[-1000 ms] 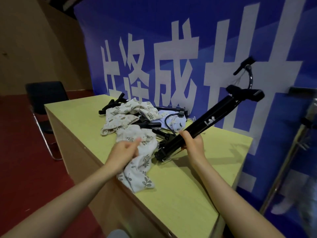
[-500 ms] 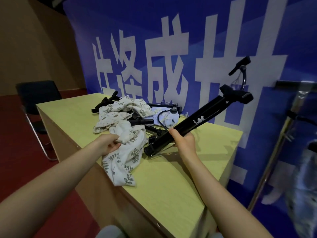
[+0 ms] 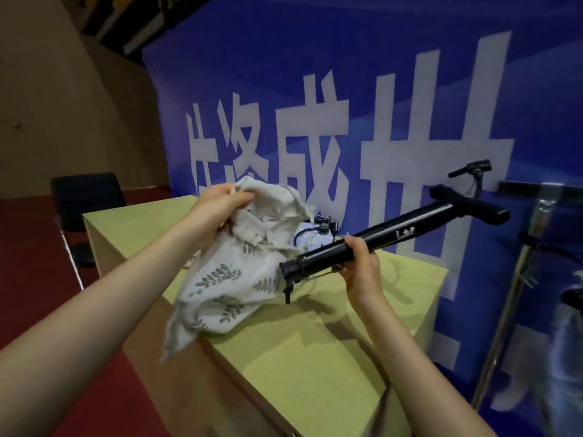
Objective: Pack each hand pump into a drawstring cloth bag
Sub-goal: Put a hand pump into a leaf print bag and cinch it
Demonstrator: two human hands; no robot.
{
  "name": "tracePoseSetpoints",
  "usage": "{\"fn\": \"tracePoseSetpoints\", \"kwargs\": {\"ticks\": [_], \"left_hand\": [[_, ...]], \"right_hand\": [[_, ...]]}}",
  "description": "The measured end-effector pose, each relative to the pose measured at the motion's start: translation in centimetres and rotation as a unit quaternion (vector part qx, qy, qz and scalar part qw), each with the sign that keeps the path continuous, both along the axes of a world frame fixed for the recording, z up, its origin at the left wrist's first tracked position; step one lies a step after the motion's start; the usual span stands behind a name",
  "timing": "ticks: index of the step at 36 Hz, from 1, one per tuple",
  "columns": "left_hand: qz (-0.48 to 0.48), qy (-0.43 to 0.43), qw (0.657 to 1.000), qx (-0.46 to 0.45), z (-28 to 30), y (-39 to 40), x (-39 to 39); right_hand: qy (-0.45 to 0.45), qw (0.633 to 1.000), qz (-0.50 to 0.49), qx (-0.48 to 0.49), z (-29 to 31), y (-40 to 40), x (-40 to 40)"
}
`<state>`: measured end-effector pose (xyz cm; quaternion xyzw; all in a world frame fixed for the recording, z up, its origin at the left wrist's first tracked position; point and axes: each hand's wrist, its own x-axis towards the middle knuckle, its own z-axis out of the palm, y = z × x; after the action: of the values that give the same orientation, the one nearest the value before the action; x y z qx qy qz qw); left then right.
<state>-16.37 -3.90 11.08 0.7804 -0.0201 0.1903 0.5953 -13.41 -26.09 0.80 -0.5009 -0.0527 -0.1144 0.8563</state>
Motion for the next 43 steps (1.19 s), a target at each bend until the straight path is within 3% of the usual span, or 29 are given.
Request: {"fn": "tracePoseSetpoints", "kwargs": {"ticks": [5, 12, 23, 30, 35, 40, 43], "left_hand": [[-0.008, -0.046, 0.981, 0.190, 2.1, -2.6, -1.2], [-0.029, -0.043, 0.966, 0.254, 3.5, -6.0, -1.0], [-0.124, 0.027, 0.990, 0.061, 2.3, -6.5, 0.0], [-0.227, 0.056, 0.956, -0.175, 2.8, -8.2, -0.2], [-0.254, 0.044, 0.955, -0.146, 2.7, -9.2, -0.1], [-0.210, -0.007, 0.973, -0.101, 2.5, -11.0, 0.3], [-0.212, -0.004, 0.967, -0.140, 2.5, -11.0, 0.6]], "right_hand": [[-0.052, 0.998, 0.024, 0.033, 5.1, -0.9, -0.7], [-0.128, 0.992, -0.017, -0.007, 10.5, -2.5, -1.5], [-0.148, 0.988, -0.024, 0.036, 13.6, -5.5, -3.0], [-0.173, 0.982, -0.036, -0.062, 11.8, -5.6, -3.2], [-0.169, 0.969, -0.066, -0.169, 8.9, -4.4, -3.6], [-0.169, 0.956, -0.044, -0.236, 8.2, -3.6, -4.9], [-0.197, 0.940, -0.027, -0.276, 8.3, -3.7, -5.6]]}}
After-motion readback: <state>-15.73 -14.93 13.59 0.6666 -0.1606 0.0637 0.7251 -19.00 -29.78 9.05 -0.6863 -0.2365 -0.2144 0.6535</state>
